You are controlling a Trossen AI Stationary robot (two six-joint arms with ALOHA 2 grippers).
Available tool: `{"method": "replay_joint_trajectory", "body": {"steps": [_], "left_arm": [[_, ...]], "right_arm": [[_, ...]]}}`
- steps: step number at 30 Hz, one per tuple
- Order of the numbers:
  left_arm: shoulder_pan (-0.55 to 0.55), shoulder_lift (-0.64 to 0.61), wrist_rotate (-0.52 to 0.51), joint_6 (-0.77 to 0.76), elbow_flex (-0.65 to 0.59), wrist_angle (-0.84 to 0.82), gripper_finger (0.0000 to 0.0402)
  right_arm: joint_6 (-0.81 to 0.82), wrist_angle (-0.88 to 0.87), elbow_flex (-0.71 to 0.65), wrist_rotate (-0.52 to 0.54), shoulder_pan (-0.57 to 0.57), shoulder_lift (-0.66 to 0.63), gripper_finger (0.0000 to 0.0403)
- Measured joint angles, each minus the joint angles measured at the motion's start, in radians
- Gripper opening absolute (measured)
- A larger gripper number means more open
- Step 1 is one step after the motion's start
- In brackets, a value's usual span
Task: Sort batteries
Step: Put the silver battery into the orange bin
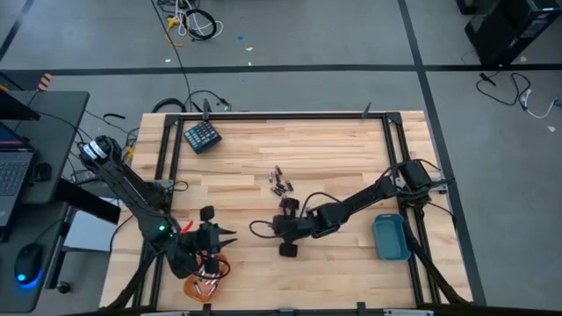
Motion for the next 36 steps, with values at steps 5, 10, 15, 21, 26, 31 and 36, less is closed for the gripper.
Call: {"method": "replay_joint_trajectory", "body": {"steps": [5, 10, 15, 21, 26, 31, 36], "left_arm": [[0.017, 0.000, 0.002, 0.047, -0.112, 0.201, 0.0076], [0.045, 0.000, 0.003, 0.110, -0.219, 0.472, 0.0076], [0.072, 0.000, 0.002, 0.190, -0.277, 0.646, 0.0076], [0.098, 0.000, 0.002, 0.263, -0.282, 0.722, 0.0076], [0.105, 0.001, 0.035, 0.372, -0.283, 0.803, 0.0076], [0.105, 0.000, 0.066, 0.390, -0.282, 0.829, 0.0076], [0.106, 0.001, 0.073, 0.384, -0.282, 0.834, 0.0076]], "right_arm": [[-0.113, 0.083, 0.058, 0.004, 0.004, -0.002, 0.0004], [-0.245, 0.133, 0.136, 0.008, 0.005, -0.004, 0.0004], [-0.338, 0.141, 0.194, 0.009, 0.015, -0.005, 0.0004], [-0.366, 0.146, 0.207, 0.009, 0.024, -0.006, 0.0004], [-0.360, 0.143, 0.208, 0.009, 0.023, -0.006, 0.0002], [-0.359, 0.134, 0.208, 0.009, 0.023, -0.006, 0.0002], [-0.360, 0.136, 0.208, 0.009, 0.024, -0.006, 0.0002]]}}
